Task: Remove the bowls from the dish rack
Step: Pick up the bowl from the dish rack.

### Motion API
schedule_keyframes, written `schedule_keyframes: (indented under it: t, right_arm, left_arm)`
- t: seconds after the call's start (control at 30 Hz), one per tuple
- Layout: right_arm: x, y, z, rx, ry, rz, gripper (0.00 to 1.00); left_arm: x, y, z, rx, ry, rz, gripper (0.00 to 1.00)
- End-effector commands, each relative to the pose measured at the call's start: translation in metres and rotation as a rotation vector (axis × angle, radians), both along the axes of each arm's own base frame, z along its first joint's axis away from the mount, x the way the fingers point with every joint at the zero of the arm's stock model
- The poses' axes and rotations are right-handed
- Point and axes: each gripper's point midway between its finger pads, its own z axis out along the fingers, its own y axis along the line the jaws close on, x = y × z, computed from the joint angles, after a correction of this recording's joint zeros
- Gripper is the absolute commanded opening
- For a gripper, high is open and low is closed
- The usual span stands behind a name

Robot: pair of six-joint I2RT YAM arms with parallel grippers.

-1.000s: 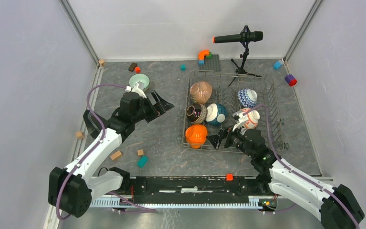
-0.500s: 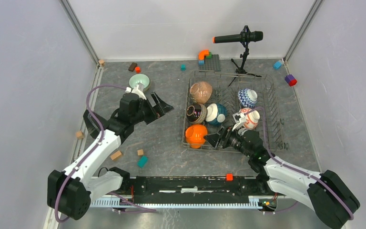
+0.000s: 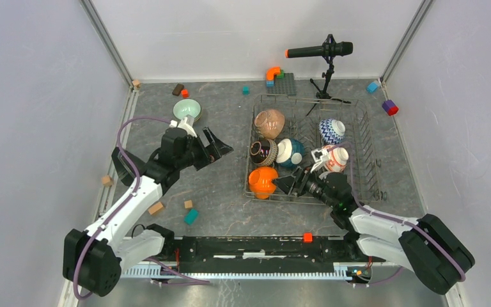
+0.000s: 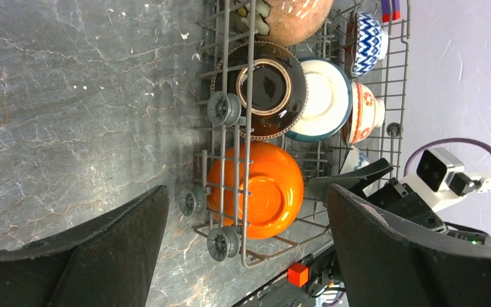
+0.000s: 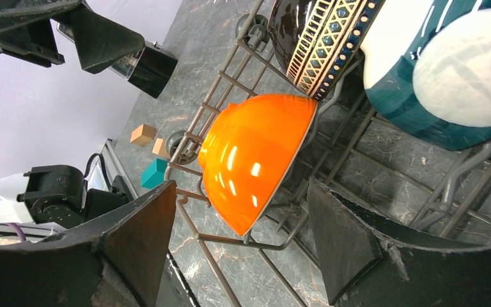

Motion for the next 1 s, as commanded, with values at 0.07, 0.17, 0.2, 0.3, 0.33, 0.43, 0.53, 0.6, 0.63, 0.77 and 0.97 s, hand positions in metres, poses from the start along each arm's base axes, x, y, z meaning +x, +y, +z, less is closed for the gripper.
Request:
schedule_keyframes:
  t: [0.07, 0.17, 0.2, 0.3, 0.33, 0.43, 0.53, 0.6, 0.63, 0.77, 0.97]
  right_arm:
    - [-0.001, 0.014, -0.006, -0.069, 0.053, 0.083, 0.78]
    - [-0.002, 0.017, -0.013, -0.097, 0.084, 0.109, 0.75]
    - [-0.003, 0.017, -0.015, -0.104, 0.093, 0.114, 0.75]
    - [-0.003, 0.018, -0.017, -0.112, 0.098, 0.126, 0.74]
    - [-0.004, 0.019, -0.018, -0.112, 0.100, 0.133, 0.73]
    - [-0.005, 0.023, -0.011, -0.077, 0.091, 0.152, 0.70]
    - [-0.009, 0.027, -0.001, -0.019, 0.074, 0.173, 0.68]
    - [-0.012, 0.029, 0.004, 0.023, 0.075, 0.191, 0.66]
    - [-0.014, 0.030, 0.004, 0.033, 0.081, 0.197, 0.65]
    - [-0.015, 0.033, 0.007, 0.059, 0.085, 0.216, 0.59]
    - [-0.017, 0.035, 0.010, 0.096, 0.090, 0.227, 0.51]
  left_arm:
    - [-0.003, -0.007, -0.004, -0.021, 0.000, -0.040, 0.97]
    - [-0.003, -0.008, -0.009, -0.022, 0.020, -0.037, 0.97]
    - [-0.003, -0.008, -0.011, -0.022, 0.025, -0.038, 0.96]
    - [-0.003, -0.008, -0.011, -0.020, 0.023, -0.038, 0.96]
    - [-0.003, -0.008, -0.011, -0.018, 0.021, -0.037, 0.96]
    - [-0.003, -0.007, -0.011, -0.017, 0.020, -0.033, 0.96]
    - [-0.003, -0.007, -0.012, -0.014, 0.019, -0.034, 0.96]
    - [-0.004, -0.008, -0.012, -0.013, 0.018, -0.036, 0.96]
    - [-0.003, -0.008, -0.012, -0.012, 0.020, -0.035, 0.96]
    - [-0.004, -0.009, -0.013, -0.014, 0.026, -0.040, 0.96]
    - [-0.006, -0.012, -0.016, -0.012, 0.036, -0.051, 0.95]
